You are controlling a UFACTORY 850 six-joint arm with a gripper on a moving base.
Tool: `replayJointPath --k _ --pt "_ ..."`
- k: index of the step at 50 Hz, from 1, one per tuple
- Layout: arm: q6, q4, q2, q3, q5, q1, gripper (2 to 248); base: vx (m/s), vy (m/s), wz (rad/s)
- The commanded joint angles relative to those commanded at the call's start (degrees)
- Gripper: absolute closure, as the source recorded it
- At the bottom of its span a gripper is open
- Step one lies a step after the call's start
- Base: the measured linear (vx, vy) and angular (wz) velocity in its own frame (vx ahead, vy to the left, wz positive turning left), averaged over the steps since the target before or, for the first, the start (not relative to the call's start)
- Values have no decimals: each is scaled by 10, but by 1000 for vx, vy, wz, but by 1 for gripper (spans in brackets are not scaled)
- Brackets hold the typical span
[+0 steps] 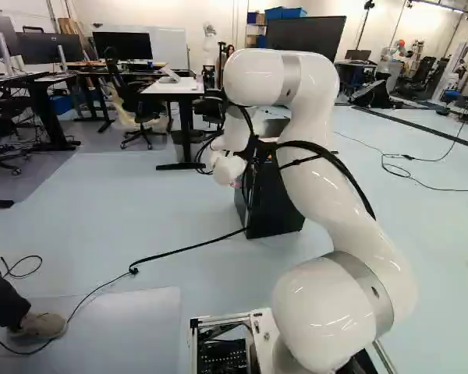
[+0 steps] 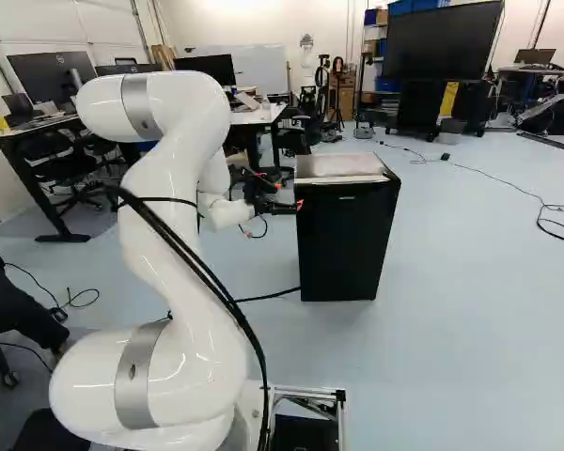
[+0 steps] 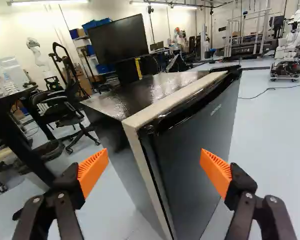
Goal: Open the fridge door
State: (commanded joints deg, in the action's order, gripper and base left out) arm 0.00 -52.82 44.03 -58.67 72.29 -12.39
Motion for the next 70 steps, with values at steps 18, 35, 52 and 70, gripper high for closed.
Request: replayJointPath --k 18,35,52,70 --pt "0 -16 3 -5 -21 16 3 0 0 0" --pt "0 -24 14 -23 -31 23 3 0 0 0" --pt "0 -26 22 -35 -31 27 3 0 0 0" --pt "0 -44 13 -20 -31 38 3 0 0 0"
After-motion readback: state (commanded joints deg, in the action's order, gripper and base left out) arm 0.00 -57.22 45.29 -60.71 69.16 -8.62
